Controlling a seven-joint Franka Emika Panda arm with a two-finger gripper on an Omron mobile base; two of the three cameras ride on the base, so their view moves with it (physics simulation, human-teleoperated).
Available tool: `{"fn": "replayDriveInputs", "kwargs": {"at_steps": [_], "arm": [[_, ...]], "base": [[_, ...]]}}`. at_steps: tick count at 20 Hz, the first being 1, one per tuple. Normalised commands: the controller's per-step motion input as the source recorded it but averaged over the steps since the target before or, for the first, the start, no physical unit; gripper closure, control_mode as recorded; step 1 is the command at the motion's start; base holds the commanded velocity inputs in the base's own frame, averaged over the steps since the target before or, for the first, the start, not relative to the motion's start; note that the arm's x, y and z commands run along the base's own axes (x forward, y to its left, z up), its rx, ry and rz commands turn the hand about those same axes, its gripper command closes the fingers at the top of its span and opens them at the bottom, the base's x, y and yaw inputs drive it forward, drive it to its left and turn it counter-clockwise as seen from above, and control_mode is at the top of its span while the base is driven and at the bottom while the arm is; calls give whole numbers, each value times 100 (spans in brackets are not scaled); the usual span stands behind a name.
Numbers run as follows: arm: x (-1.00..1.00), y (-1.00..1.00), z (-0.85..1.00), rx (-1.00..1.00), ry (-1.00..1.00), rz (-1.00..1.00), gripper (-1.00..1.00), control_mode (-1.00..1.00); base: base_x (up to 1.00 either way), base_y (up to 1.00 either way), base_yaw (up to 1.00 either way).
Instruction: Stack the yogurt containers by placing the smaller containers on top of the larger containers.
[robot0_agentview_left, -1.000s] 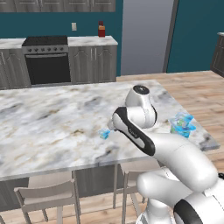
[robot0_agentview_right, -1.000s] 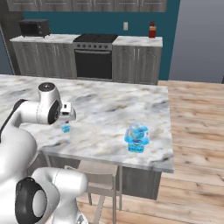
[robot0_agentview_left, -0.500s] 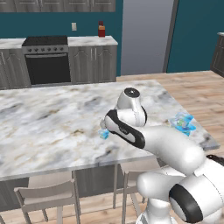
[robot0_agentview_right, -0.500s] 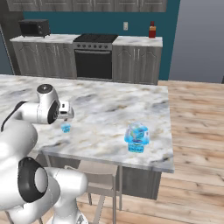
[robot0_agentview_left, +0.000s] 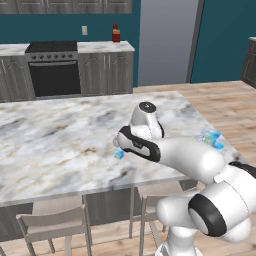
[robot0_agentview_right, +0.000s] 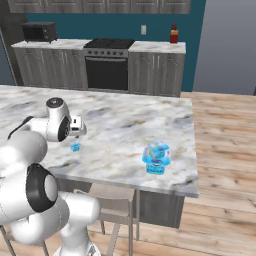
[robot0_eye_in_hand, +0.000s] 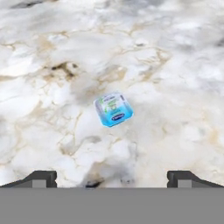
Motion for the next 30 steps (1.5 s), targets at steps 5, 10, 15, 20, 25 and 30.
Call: {"fn": "replayDriveInputs", "kwargs": {"at_steps": [5, 10, 15, 20, 25, 30], "arm": [[19, 16, -16, 0, 0, 0, -100, -100], [19, 13, -16, 0, 0, 0, -100, -100], [14, 0, -17, 0, 0, 0, -100, -100], [13, 0, -18, 0, 0, 0, -100, -100], [18, 0, -20, 0, 0, 0, -100, -100], [21, 0, -20, 0, 0, 0, -100, -100]], "base": [[0, 0, 0], [0, 0, 0], [0, 0, 0], [0, 0, 0], [0, 0, 0], [0, 0, 0]]}}
